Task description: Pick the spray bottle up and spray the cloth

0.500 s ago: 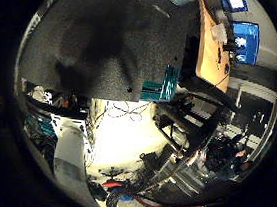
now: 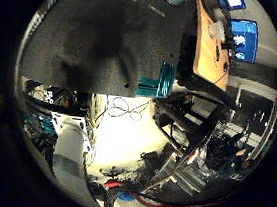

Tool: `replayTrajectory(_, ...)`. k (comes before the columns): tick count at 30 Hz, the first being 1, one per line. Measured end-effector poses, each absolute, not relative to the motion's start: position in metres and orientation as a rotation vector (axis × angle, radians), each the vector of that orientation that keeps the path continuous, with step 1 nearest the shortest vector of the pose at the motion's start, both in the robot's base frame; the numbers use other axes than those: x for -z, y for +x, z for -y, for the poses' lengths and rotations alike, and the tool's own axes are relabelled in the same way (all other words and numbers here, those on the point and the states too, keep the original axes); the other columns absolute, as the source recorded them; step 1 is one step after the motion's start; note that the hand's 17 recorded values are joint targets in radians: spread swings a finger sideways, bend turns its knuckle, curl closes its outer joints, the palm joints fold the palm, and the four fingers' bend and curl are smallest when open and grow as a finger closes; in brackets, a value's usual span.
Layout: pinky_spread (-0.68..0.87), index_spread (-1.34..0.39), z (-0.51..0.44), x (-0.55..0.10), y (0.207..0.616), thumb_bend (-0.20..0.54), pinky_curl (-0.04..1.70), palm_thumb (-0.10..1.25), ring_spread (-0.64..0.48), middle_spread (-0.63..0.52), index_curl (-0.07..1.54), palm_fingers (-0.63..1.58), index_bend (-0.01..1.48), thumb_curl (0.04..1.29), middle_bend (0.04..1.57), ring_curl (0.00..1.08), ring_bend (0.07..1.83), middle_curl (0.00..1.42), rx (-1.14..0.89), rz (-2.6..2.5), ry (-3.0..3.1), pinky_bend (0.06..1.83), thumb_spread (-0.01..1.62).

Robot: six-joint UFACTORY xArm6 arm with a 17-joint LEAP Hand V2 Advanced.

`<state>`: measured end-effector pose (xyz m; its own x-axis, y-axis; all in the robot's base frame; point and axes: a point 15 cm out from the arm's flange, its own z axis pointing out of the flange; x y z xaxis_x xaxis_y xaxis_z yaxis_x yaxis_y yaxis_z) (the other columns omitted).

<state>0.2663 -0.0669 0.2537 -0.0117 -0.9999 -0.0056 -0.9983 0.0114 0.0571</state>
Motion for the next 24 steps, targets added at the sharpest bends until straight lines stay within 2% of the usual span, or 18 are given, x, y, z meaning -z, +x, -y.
replayTrajectory(13,0.39,-0.37,0.113,-0.274,0.261,-0.018,0.24,0.81,0.16,0.0,0.4,0.28,0.38,0.36,0.29,0.16,0.18,0.35,0.063,2.38,2.115,0.18,1.15)
replayTrajectory(24,0.39,-0.36,0.161,-0.282,0.247,-0.019,0.23,0.73,0.15,-0.01,0.39,0.35,0.29,0.33,0.29,0.19,0.2,0.35,0.026,2.588,2.019,0.18,1.2)
